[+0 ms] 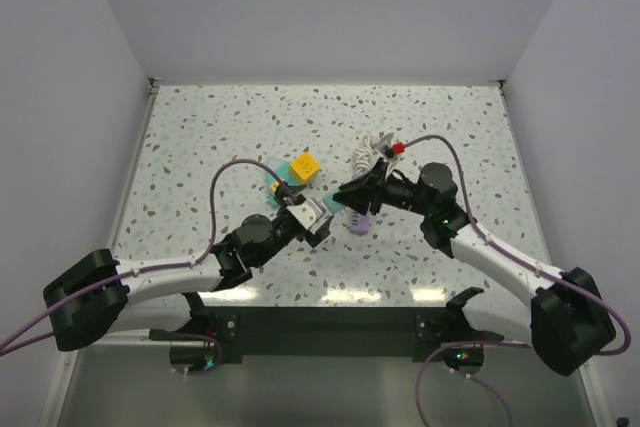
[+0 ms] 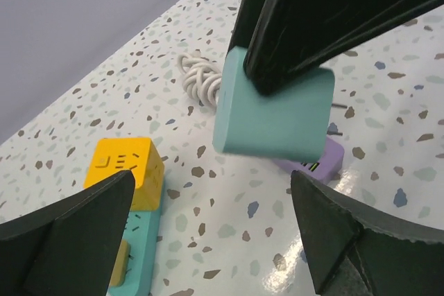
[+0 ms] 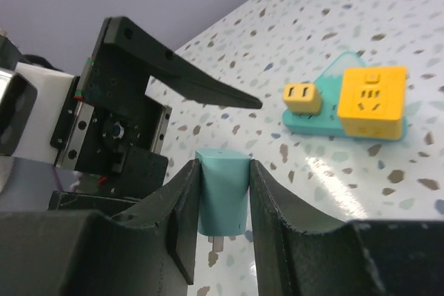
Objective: Insert the plug
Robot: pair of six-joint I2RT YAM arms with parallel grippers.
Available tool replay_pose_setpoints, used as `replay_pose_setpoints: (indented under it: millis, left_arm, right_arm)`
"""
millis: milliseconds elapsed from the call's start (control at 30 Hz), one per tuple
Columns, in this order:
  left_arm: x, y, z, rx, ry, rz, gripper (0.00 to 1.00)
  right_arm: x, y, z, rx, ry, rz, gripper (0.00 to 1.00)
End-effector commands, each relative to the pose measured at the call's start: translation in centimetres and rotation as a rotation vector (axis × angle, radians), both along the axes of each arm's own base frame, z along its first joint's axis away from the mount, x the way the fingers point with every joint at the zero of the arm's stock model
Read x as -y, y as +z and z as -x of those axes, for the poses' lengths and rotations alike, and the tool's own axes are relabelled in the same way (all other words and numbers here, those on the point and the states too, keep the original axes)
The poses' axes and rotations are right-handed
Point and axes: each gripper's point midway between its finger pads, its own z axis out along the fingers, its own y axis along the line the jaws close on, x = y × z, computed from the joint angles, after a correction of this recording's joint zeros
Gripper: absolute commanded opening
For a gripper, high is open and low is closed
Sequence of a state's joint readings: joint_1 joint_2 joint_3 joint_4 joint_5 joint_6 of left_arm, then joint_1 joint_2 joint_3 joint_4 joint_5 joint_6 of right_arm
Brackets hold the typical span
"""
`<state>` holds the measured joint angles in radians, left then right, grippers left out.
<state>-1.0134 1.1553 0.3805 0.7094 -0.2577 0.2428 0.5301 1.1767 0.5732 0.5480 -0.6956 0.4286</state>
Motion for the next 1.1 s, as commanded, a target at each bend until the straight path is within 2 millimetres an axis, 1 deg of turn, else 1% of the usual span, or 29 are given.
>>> replay_pose_setpoints:
  millis: [0, 67, 100, 167, 200, 267, 300, 333, 367, 433, 467, 500, 567, 667, 700, 733, 867, 900, 967, 1067]
  left_arm:
    - [1.6, 4.2, 0.1, -0.012, -0.039, 0.199, 1.0]
    - [2.4, 4.8, 0.3, -0.04, -0.064, 0.229, 1.0]
    - [2.9, 4.8, 0.6, -0.058, -0.091, 0.239, 1.0]
    - [3.8, 5.0, 1.2, -0.106, -0.131, 0.282, 1.0]
    - [4.6, 5.2, 1.8, -0.159, -0.17, 0.334, 1.0]
    - [5.4, 5.6, 2.3, -0.199, -0.205, 0.38, 1.0]
    - [6.2, 5.9, 2.6, -0.241, -0.232, 0.416, 1.0]
    - [6.5, 5.9, 2.6, -0.263, -0.235, 0.433, 1.0]
    - [6.9, 6.1, 2.6, -0.286, -0.241, 0.45, 1.0]
    - [7.9, 5.9, 2.6, -0.352, -0.25, 0.48, 0.99]
    - [7.9, 5.9, 2.6, -0.353, -0.25, 0.48, 1.0]
    - [8.3, 5.8, 2.9, -0.381, -0.27, 0.484, 0.99]
    - [8.5, 5.8, 2.8, -0.397, -0.263, 0.497, 0.99]
    - [8.9, 5.2, 2.3, -0.435, -0.235, 0.497, 1.0]
    - [8.8, 5.0, 1.7, -0.441, -0.201, 0.51, 1.0]
    - [8.9, 4.9, 1.6, -0.445, -0.2, 0.511, 1.0]
    - [9.5, 5.2, 1.1, -0.44, -0.194, 0.536, 1.0]
    - [9.5, 5.3, 0.6, -0.436, -0.176, 0.543, 0.99]
    - [9.6, 5.2, 0.2, -0.441, -0.166, 0.545, 0.97]
    - [9.6, 5.2, -0.7, -0.445, -0.144, 0.566, 0.89]
  right_arm:
    - [2.5, 0.1, -1.9, 0.063, -0.208, 0.055, 0.0]
    - [3.2, 1.1, -1.9, 0.1, -0.256, 0.038, 0.0]
    - [3.8, 1.0, -2.3, 0.108, -0.299, 0.038, 0.0]
    - [4.2, 1.5, -2.2, 0.132, -0.327, 0.026, 0.0]
    - [4.6, 1.4, -2.6, 0.138, -0.37, 0.022, 0.0]
    - [4.6, 1.5, -2.4, 0.155, -0.39, 0.013, 0.0]
    - [4.7, 1.8, -2.3, 0.172, -0.403, 0.005, 0.0]
    - [5.0, 1.9, -2.6, 0.183, -0.438, 0.006, 0.0]
    - [4.5, 2.1, -2.2, 0.194, -0.435, -0.001, 0.0]
    - [4.7, 2.5, -2.2, 0.227, -0.476, 0.005, 0.0]
    - [4.8, 2.6, -2.2, 0.227, -0.489, 0.005, 0.0]
    - [5.0, 2.8, -2.3, 0.238, -0.503, 0.003, 0.0]
    - [5.3, 3.0, -2.4, 0.244, -0.53, -0.004, 0.0]
    - [5.3, 3.3, -2.2, 0.256, -0.531, -0.023, 0.0]
    - [5.5, 3.3, -2.2, 0.259, -0.543, -0.024, 0.0]
    - [5.4, 3.4, -2.2, 0.259, -0.541, -0.025, 0.0]
    - [5.2, 3.2, -1.9, 0.256, -0.531, -0.025, 0.0]
    - [5.2, 3.1, -1.9, 0.255, -0.531, -0.028, 0.0]
    - [5.2, 3.1, -1.7, 0.254, -0.527, -0.033, 0.0]
    - [5.1, 3.2, -1.4, 0.255, -0.518, -0.036, 0.0]
